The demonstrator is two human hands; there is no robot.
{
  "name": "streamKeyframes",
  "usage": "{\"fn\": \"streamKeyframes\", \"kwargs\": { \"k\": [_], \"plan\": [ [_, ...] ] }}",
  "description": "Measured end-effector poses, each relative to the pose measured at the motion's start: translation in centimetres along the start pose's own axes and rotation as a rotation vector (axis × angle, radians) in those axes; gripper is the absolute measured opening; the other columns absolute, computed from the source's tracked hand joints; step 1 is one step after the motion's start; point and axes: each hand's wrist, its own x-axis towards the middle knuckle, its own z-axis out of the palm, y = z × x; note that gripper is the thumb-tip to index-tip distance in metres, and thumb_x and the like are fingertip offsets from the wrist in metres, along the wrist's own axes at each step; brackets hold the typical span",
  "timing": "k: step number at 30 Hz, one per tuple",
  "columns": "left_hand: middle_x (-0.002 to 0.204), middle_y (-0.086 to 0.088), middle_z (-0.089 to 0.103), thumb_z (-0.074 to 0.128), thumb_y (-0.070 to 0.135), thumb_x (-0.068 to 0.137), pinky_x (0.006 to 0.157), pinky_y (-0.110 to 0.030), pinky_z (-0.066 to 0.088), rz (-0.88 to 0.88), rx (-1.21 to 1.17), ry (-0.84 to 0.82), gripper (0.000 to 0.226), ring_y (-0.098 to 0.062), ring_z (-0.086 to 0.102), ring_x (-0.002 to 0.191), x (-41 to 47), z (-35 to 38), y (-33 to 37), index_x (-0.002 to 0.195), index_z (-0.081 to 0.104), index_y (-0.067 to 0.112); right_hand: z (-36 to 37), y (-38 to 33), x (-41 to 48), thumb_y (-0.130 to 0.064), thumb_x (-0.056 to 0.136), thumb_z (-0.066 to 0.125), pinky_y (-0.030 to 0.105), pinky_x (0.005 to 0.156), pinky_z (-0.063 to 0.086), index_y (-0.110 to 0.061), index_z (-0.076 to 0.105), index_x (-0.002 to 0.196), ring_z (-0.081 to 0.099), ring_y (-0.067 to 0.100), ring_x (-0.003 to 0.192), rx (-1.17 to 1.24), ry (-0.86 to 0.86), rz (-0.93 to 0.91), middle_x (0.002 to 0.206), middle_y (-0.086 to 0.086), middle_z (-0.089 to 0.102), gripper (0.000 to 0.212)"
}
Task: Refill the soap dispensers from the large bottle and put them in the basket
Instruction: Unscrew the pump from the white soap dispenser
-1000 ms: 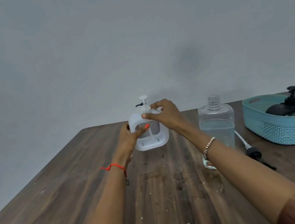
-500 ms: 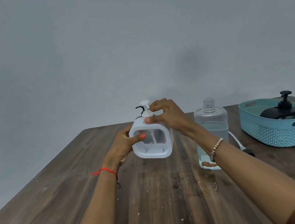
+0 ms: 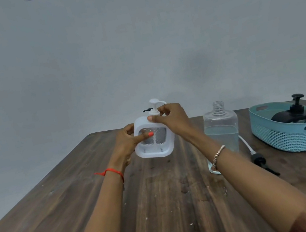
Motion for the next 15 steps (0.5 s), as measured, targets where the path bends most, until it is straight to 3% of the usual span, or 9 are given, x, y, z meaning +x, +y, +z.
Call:
{"fn": "streamKeyframes", "kwargs": {
  "k": [4, 7, 9, 11, 15],
  "plan": [
    [0.094, -0.003, 0.071, 0.08, 0.008, 0.065, 0.06, -0.021, 0.055, -0.009, -0.029, -0.024, 0.042, -0.011, 0.068, 0.075, -0.3, -0.4, -0.2, 0.104, 0.067, 0.012, -1.0, -0.3, 0.3, -0.019, 0.084, 0.066, 0.021, 0.072, 0.045, -0.011, 0.068, 0.104, 0.057, 0.005, 0.078, 0.042, -0.216, -0.037, 0.09, -0.005, 0.064, 0.022],
    [0.091, -0.002, 0.072, 0.081, 0.007, 0.064, 0.059, -0.023, 0.055, -0.022, -0.053, 0.001, 0.04, -0.014, 0.069, 0.075, -0.3, -0.5, -0.4, 0.101, 0.068, 0.013, -1.6, -0.4, 0.3, -0.008, 0.088, 0.059, 0.013, 0.075, 0.046, -0.006, 0.058, 0.123, 0.061, 0.009, 0.095, 0.166, -0.285, 0.021, 0.113, 0.003, 0.066, 0.036],
    [0.088, 0.0, 0.072, 0.081, 0.007, 0.064, 0.058, -0.022, 0.055, -0.018, -0.069, 0.011, 0.036, -0.013, 0.069, 0.074, -0.3, -0.4, -0.4, 0.096, 0.068, 0.017, -1.3, -0.6, 0.1, -0.014, 0.085, 0.065, 0.015, 0.075, 0.046, -0.006, 0.056, 0.126, 0.06, 0.01, 0.097, 0.159, -0.249, 0.049, 0.119, 0.005, 0.064, 0.043],
    [0.087, 0.001, 0.072, 0.082, 0.008, 0.064, 0.057, -0.021, 0.055, -0.011, -0.065, 0.014, 0.037, -0.012, 0.07, 0.072, -0.5, -0.1, -0.3, 0.096, 0.068, 0.018, -0.6, -1.0, -0.2, -0.028, 0.077, 0.075, 0.019, 0.074, 0.045, -0.008, 0.059, 0.119, 0.058, 0.01, 0.089, 0.038, -0.155, 0.026, 0.108, -0.001, 0.064, 0.05],
    [0.092, 0.0, 0.072, 0.083, 0.009, 0.063, 0.061, -0.025, 0.056, -0.013, -0.044, 0.018, 0.039, -0.018, 0.069, 0.079, -0.7, 0.2, -0.2, 0.098, 0.067, 0.019, -0.1, -1.6, -0.3, -0.03, 0.068, 0.081, 0.037, 0.09, 0.047, -0.011, 0.058, 0.11, 0.06, 0.019, 0.093, -0.028, -0.016, 0.048, 0.097, 0.0, 0.062, 0.052]
  ]
}}
